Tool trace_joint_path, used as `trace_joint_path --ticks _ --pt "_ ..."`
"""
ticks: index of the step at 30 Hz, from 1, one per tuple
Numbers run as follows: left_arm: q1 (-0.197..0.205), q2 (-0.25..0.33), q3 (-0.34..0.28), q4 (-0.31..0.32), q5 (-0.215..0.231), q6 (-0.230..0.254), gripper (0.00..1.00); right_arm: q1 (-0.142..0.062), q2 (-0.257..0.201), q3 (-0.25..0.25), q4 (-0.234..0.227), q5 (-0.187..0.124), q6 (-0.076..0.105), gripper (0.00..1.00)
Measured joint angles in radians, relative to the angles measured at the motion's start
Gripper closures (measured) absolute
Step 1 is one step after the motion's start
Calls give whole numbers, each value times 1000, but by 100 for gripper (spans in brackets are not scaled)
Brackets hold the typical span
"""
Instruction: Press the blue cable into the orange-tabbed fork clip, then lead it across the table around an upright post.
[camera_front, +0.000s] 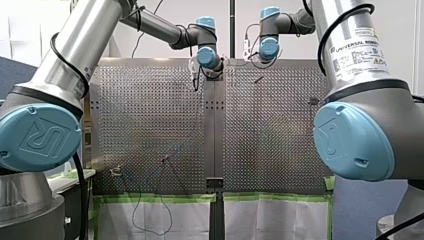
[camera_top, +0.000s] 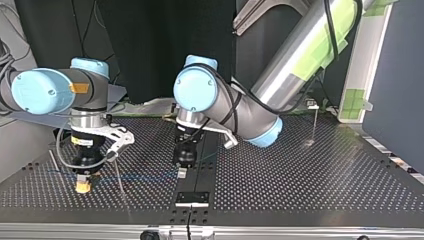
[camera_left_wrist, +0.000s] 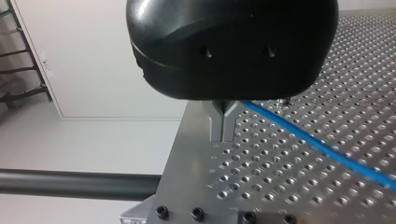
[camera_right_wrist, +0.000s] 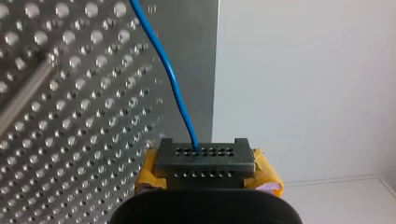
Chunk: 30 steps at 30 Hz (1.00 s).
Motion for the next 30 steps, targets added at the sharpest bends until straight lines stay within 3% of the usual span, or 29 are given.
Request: trace_joint_path --ticks 8,15,30 --pt "-4 -13 78 -2 3 -9 99 -34 -3 0 16 -3 8 100" --pt "-9 -21 97 -2 7 -13 99 -63 -13 0 30 -18 13 100" --pt "-51 -148 209 -29 9 -13 99 -128 -5 0 29 -70 15 100"
